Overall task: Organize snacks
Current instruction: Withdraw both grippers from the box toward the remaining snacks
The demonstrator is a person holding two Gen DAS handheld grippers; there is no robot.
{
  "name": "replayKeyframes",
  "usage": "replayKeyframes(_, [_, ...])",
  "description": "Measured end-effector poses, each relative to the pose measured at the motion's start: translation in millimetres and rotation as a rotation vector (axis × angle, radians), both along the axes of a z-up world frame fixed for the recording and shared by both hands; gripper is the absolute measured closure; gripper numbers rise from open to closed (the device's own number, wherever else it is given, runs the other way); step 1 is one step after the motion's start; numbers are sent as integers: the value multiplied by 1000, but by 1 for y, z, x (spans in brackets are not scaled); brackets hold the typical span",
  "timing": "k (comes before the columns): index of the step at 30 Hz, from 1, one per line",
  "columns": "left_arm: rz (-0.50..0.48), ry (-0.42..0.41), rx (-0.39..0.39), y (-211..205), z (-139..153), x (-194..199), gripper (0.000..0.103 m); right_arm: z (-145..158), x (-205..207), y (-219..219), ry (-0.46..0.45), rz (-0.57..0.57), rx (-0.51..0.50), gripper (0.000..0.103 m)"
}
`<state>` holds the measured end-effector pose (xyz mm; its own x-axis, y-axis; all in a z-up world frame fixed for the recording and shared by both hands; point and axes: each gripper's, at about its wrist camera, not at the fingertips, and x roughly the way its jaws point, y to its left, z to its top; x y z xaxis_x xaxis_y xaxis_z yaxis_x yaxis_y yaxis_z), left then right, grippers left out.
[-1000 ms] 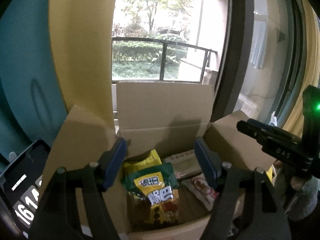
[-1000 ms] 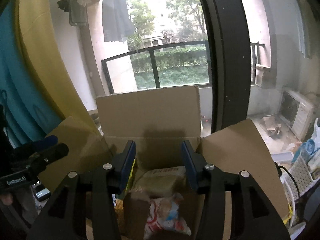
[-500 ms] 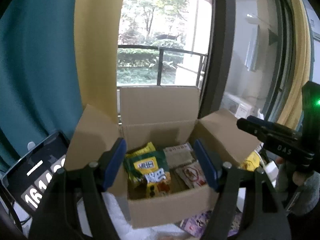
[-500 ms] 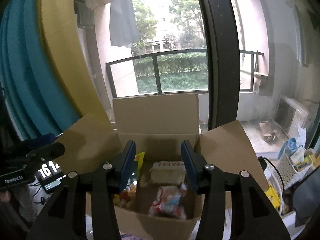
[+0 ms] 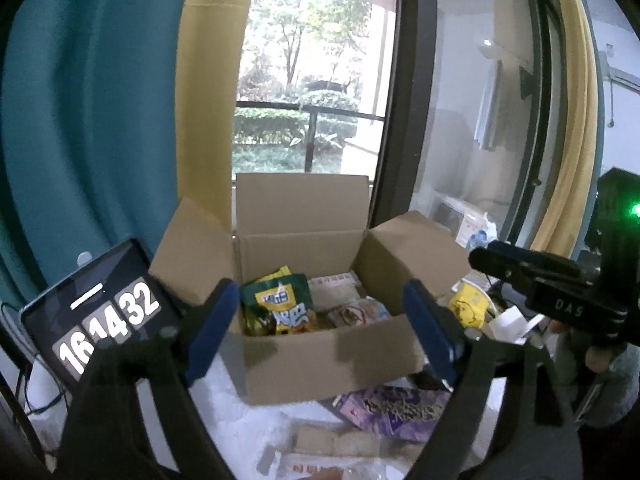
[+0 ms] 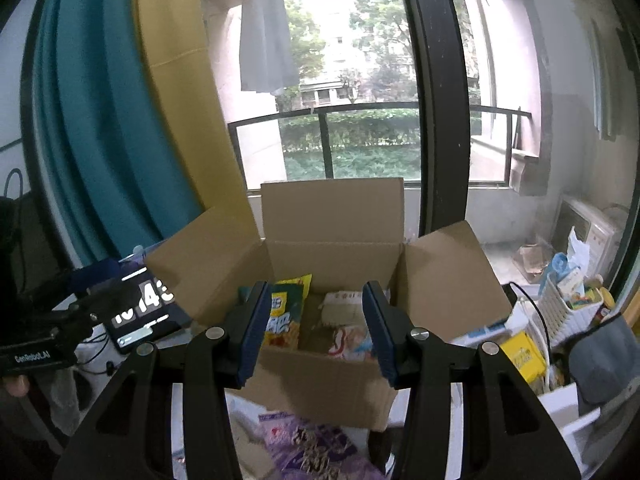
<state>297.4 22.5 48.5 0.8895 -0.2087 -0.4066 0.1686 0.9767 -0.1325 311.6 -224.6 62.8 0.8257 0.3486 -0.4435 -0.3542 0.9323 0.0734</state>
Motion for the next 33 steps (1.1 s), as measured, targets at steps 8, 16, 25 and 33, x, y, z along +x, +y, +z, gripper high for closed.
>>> replayKeyframes(8, [19,-8,-11,2,-5,-48,17,-11,-46,-4,20,23,-4,52])
replayKeyframes(16, [33,1,-11,3,-19,-94,17,-27,-93,-3,52,57,-18,51])
replayKeyframes(25, [36,84,-27,-2,-60,-141,17,-61,-151,-6,121,71,-31,47])
replayKeyframes(33, [46,212,-15,-11,-113,-174,17,-100,-197,-12,211,73,-43,45])
